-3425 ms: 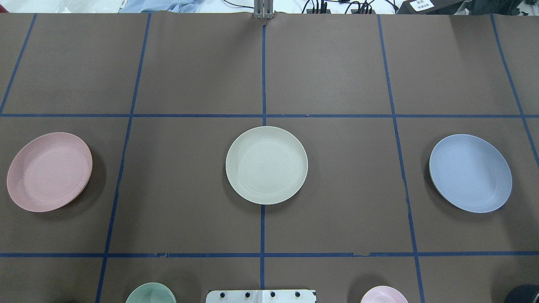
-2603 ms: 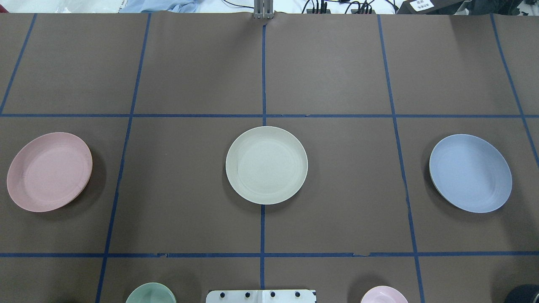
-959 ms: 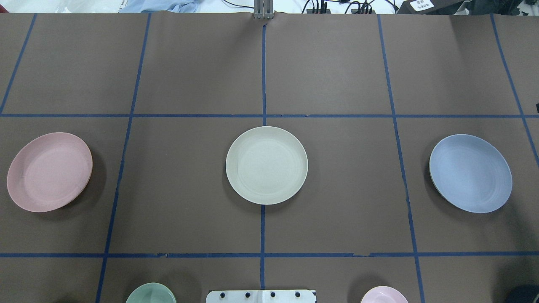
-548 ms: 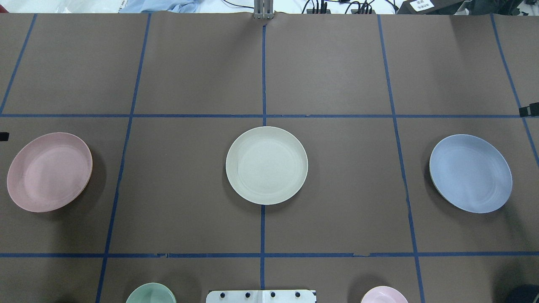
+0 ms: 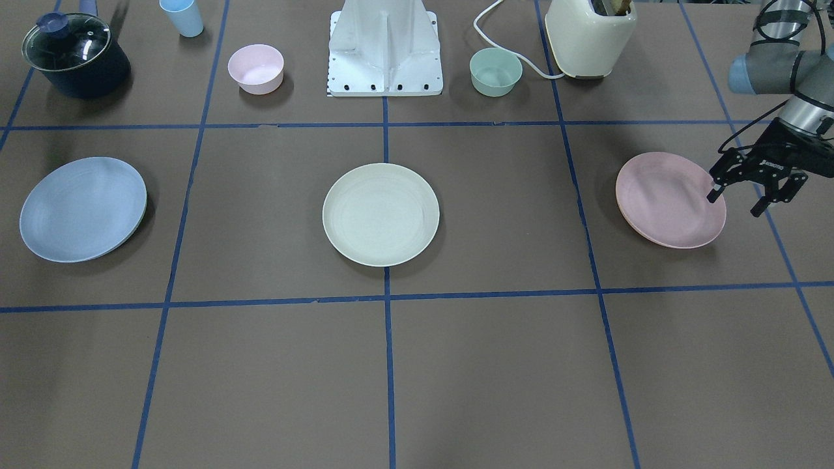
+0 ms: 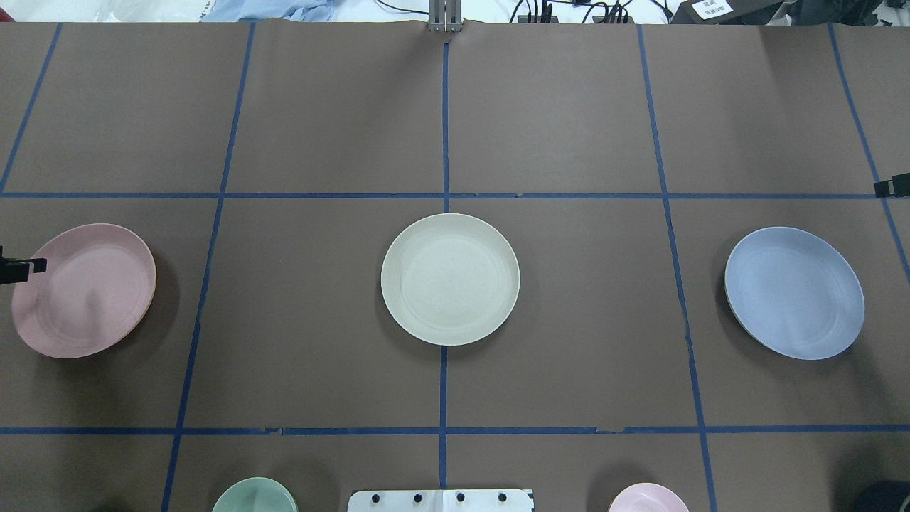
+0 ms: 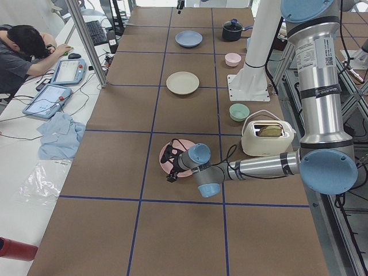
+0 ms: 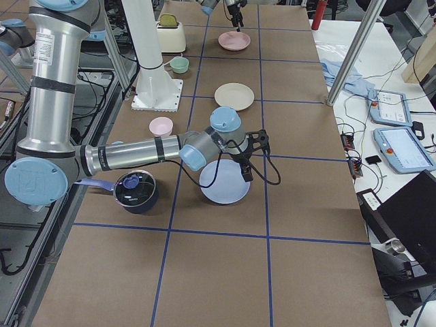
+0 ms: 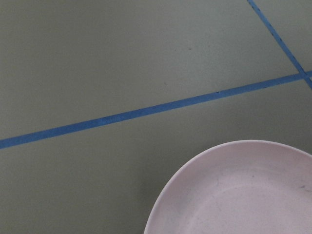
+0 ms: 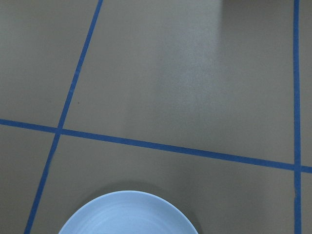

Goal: Stack three plates with pink and blue
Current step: 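Reach the left gripper to the pink plate's rim and grasp it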

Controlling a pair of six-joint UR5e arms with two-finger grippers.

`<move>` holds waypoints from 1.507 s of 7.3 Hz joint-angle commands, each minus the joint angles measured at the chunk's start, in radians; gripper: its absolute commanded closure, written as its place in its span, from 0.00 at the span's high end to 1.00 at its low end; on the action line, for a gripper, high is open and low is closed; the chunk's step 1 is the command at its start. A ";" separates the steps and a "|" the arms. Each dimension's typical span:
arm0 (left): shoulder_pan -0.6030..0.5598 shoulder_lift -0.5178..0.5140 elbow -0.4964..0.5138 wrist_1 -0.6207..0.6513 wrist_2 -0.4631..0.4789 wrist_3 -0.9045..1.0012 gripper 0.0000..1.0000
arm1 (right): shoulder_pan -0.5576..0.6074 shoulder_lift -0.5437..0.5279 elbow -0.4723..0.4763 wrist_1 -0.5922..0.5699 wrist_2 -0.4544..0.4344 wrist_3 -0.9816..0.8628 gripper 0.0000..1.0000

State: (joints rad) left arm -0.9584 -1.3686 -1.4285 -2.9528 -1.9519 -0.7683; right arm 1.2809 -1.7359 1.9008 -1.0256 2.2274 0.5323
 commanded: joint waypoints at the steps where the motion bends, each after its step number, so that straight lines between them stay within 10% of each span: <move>1: 0.029 0.009 0.028 -0.020 0.022 -0.002 0.81 | 0.000 -0.002 0.000 0.001 0.000 0.000 1.00; 2: 0.062 0.009 0.029 -0.020 0.045 -0.002 0.73 | 0.000 -0.002 0.001 0.002 0.000 0.000 1.00; 4: 0.075 0.009 0.029 -0.022 0.048 0.001 0.00 | 0.000 -0.002 0.001 0.002 0.000 -0.001 1.00; 11: -0.126 -0.013 -0.220 0.111 -0.257 0.003 0.00 | 0.000 -0.002 0.001 0.004 0.006 -0.001 1.00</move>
State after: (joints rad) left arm -1.0405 -1.3634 -1.5577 -2.9458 -2.1593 -0.7655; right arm 1.2810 -1.7380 1.9021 -1.0221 2.2326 0.5307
